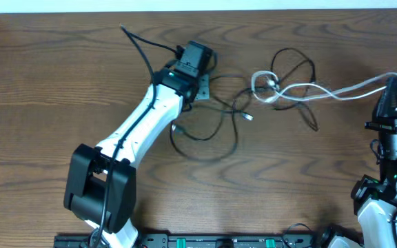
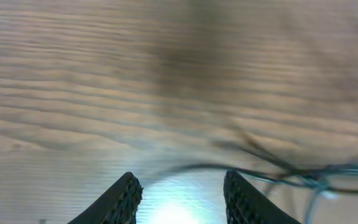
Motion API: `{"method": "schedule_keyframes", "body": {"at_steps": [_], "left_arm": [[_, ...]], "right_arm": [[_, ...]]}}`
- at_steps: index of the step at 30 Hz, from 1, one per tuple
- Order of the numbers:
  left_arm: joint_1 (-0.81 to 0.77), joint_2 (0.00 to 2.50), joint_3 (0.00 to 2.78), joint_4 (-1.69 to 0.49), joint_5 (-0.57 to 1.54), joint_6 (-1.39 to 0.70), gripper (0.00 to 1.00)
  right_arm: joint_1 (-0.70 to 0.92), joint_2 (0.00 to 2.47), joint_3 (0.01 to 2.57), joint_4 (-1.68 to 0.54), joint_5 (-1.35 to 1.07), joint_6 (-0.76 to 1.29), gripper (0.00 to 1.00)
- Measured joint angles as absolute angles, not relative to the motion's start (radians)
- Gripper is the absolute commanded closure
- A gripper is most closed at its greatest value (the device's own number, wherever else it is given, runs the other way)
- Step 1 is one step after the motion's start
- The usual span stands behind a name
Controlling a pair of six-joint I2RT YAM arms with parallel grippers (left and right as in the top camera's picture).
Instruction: Untangle cables
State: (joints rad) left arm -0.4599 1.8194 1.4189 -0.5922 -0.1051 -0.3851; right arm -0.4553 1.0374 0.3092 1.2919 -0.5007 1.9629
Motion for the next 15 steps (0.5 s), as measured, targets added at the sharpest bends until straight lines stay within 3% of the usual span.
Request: {"method": "schedule_keyframes", "body": {"at_steps": [11,12,15], "left_arm": [[-0.455,1.819,1.419,-0.592,-0.118,-0.386,0.56],[-0.455,1.819,1.419,-0.592,-0.113,-0.387,0.53],[-0.455,1.819,1.419,-0.586,-0.057,-0.391,0.27]], "right_arm": [[-0.46,1.037,0.309,1.292,-0.497,1.984,0.99],[-0.46,1.037,0.309,1.292,-0.499,1.985,0.99],[-0.46,1.037,0.309,1.281,-0.507,1.984,0.99]]}}
